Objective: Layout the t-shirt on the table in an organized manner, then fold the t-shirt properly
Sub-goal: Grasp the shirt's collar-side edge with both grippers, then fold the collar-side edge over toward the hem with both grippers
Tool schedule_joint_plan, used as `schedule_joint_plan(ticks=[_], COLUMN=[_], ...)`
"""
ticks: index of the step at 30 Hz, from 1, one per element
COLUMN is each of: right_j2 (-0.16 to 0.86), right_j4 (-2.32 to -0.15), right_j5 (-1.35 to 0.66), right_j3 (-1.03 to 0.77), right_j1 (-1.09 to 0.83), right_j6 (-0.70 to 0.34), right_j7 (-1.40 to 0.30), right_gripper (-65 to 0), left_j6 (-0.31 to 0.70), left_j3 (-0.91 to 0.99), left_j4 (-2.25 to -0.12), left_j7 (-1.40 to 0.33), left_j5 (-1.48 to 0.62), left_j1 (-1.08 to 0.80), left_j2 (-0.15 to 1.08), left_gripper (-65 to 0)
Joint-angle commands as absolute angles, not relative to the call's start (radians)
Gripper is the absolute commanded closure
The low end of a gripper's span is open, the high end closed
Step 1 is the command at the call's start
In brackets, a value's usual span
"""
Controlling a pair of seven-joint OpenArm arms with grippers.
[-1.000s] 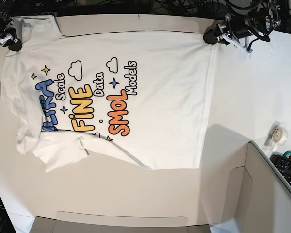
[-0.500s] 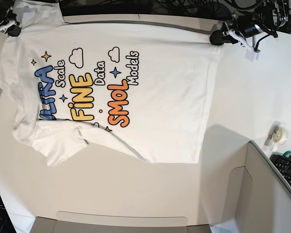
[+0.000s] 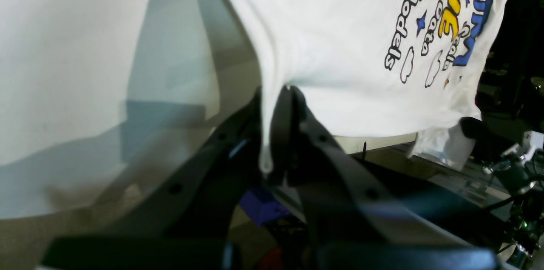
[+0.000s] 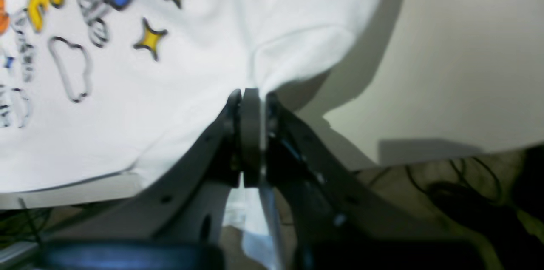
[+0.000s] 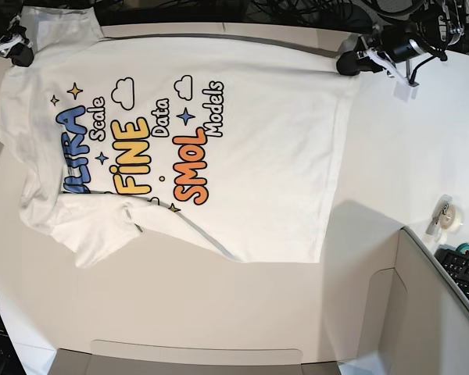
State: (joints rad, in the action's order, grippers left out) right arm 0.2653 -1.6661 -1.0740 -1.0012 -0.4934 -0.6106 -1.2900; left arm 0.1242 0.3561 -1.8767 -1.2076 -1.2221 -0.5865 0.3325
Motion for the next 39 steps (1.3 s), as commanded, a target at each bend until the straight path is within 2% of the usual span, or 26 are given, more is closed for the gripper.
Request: schedule_joint_plan(ticks=[1,12,24,28,39], right_j2=[0.285,0.246,0.217,0.208,0.064], right_j4=[-1.682,-1.824,-1.828,-1.825,-1.825], right_j5=[-1.101,-1.118,-1.110,-0.989,-0.527], right_j3=[-1.013,-1.012,-0.986,-0.918,-0.820], right_j1=[-0.479,-0.295,-0.058,0.005,0.154], right_j6=[-0.605,-0.599,-0.579,-0.526,-0.526], right_j7=[-1.276,-1.277,-1.279,-1.274,-1.242], right_gripper=[0.0,0.0,0.0,0.0,0.0], left_j6=[0.131,0.131,0.125,0.125,0.128], left_j3=[0.364,0.366,0.360,0.354,0.302], left_j4=[-1.896,-1.894,-1.856,-1.748,-1.481], left_j7=[-1.204,-1.204,-1.213,-1.213,-1.205], left_j5=[-1.242,-1.242,-1.233,-1.231,-1.231], left_j1=[-0.561,-0.372,-0.174,-0.113,0.025], left_j2=[0.341,0.341,0.341,0.344,0.351], left_gripper=[0.0,0.0,0.0,0.0,0.0])
